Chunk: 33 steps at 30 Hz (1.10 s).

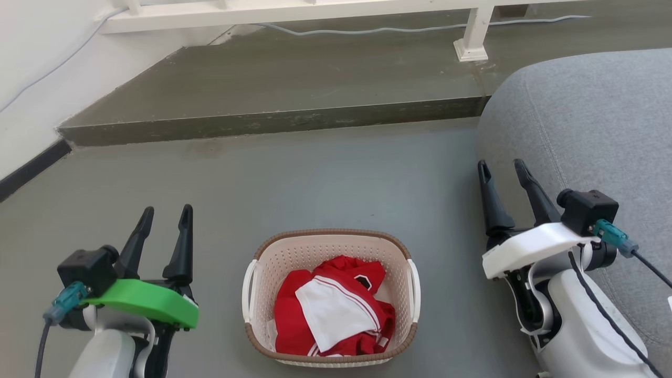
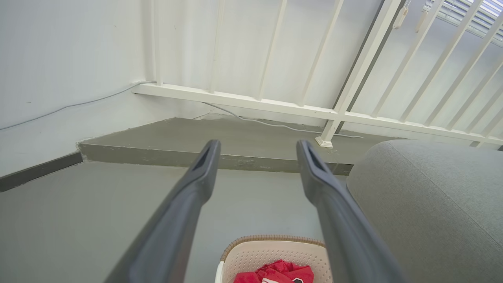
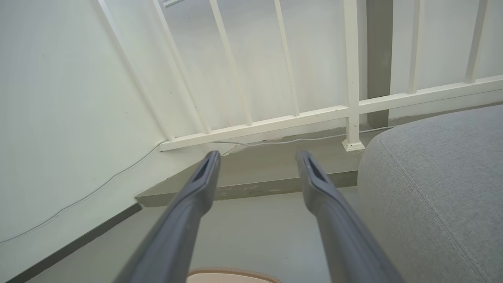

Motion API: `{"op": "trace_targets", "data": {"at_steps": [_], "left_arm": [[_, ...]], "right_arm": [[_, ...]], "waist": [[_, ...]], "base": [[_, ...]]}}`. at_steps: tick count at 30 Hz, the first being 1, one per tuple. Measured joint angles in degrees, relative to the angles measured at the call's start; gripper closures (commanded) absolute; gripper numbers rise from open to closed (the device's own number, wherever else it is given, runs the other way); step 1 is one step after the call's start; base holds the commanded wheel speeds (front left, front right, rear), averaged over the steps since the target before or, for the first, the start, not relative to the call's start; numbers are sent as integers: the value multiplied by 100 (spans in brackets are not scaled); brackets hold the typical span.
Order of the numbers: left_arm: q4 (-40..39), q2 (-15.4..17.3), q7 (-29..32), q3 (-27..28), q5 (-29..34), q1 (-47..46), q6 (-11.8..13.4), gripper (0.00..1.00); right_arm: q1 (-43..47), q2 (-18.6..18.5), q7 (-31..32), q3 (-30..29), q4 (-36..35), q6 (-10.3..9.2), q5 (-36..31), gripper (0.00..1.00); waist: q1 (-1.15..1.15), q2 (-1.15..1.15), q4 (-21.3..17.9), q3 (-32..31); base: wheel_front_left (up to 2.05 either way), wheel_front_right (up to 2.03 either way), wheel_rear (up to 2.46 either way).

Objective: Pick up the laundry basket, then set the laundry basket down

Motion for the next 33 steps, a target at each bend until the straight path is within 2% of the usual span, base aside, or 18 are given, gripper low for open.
{"op": "trace_targets", "data": {"at_steps": [17,33], "left_arm": [[-199,-291,0,294,372,447,-88,0],[-225,-468,0,499,556,583,-182,0]], "right_arm": [[443,147,0,-252,-311,23,-376,0],[611,260,0,-441,-364,149,-587,0]], "waist": [[0,0,7,-14],[0,0,-8,-48]], "base": [[0,0,0],[0,0,0]]}}
